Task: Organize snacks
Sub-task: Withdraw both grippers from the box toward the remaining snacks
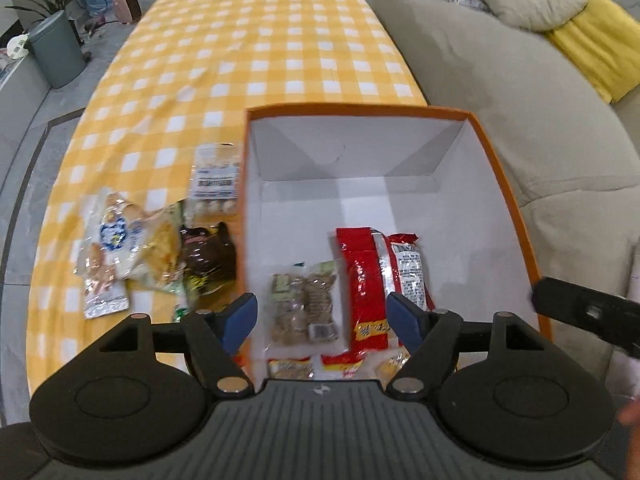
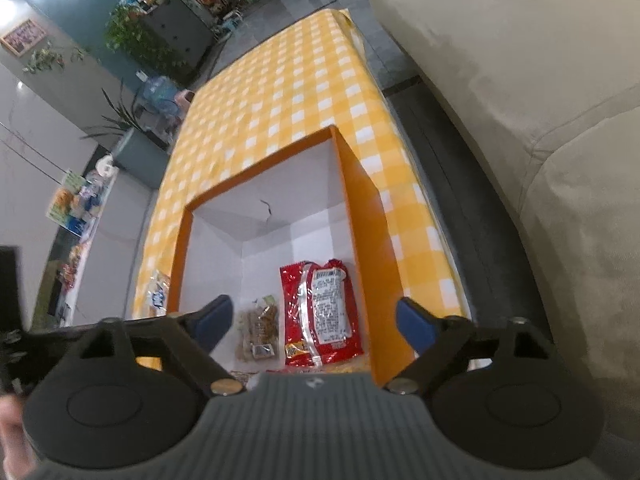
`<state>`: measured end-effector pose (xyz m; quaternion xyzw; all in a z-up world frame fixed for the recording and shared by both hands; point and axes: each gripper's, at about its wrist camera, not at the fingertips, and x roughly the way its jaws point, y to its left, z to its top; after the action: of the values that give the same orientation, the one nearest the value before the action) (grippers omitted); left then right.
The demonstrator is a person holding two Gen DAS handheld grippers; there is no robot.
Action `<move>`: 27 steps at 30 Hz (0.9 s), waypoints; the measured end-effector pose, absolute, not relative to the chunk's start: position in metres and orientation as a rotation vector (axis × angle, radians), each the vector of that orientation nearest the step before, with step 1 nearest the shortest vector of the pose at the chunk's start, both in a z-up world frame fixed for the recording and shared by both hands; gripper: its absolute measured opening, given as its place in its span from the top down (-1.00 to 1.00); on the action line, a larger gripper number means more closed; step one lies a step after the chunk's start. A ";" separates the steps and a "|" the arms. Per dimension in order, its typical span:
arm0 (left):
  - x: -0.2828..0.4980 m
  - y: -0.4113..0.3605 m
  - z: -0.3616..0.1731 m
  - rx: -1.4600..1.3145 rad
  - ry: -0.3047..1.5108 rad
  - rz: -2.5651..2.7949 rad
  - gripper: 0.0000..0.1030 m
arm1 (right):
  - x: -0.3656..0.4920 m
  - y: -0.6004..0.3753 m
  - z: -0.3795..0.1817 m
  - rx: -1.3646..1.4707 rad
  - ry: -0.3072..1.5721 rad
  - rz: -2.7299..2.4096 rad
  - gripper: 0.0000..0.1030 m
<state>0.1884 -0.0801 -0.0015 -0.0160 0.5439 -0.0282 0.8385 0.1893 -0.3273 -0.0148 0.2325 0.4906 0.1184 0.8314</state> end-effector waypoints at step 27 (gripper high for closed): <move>0.118 0.134 0.018 -0.234 1.018 0.123 -0.71 | 0.140 -0.159 0.034 0.174 0.921 0.310 -0.86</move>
<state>0.1180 0.1343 0.0183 -0.1117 0.4860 0.0588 0.8648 0.1402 -0.1589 0.0339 0.0835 0.4420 0.1486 0.8807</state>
